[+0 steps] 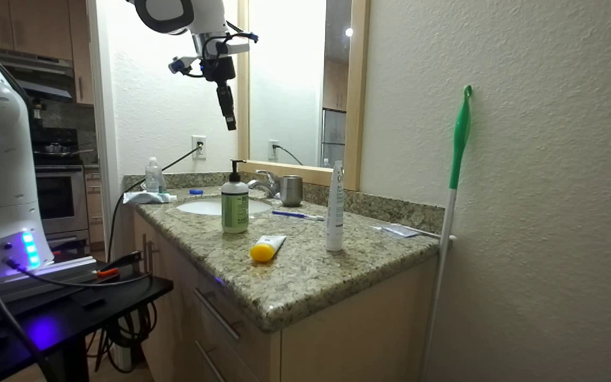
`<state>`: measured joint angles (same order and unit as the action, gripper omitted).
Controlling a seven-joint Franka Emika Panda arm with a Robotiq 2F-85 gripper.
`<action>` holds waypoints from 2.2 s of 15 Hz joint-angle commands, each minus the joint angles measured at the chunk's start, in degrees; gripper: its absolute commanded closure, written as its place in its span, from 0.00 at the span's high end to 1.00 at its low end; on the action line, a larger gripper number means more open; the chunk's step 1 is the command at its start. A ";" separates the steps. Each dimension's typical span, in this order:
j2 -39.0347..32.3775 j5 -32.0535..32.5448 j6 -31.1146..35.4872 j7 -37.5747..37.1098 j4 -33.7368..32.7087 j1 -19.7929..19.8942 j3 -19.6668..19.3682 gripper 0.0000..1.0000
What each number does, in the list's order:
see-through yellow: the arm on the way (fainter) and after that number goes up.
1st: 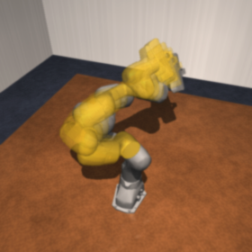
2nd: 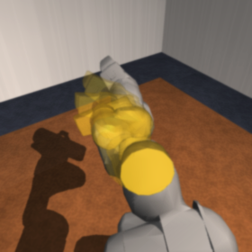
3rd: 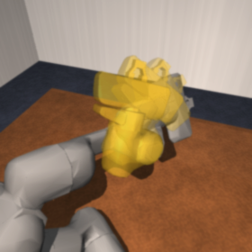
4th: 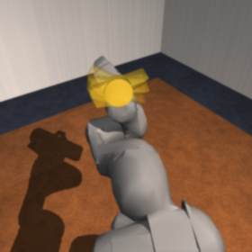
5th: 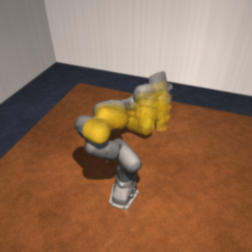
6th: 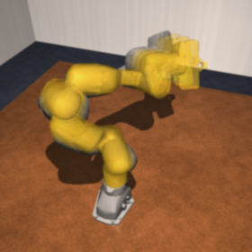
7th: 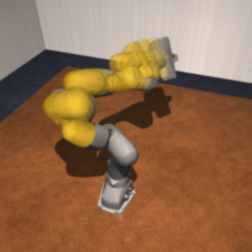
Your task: Pick up the green bottle and move it to the left.
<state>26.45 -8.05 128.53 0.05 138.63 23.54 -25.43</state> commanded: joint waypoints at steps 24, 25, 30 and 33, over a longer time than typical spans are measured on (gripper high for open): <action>-16.41 12.58 3.80 -27.06 -0.50 7.09 1.65 1.00; -17.42 11.76 3.51 -25.94 -0.50 6.93 1.09 1.00; -17.86 11.27 4.57 -25.60 0.38 6.37 0.51 1.00; -18.34 10.31 4.08 -24.89 0.19 6.14 0.32 1.00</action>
<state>8.28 3.28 133.20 -25.60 139.09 29.90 -24.94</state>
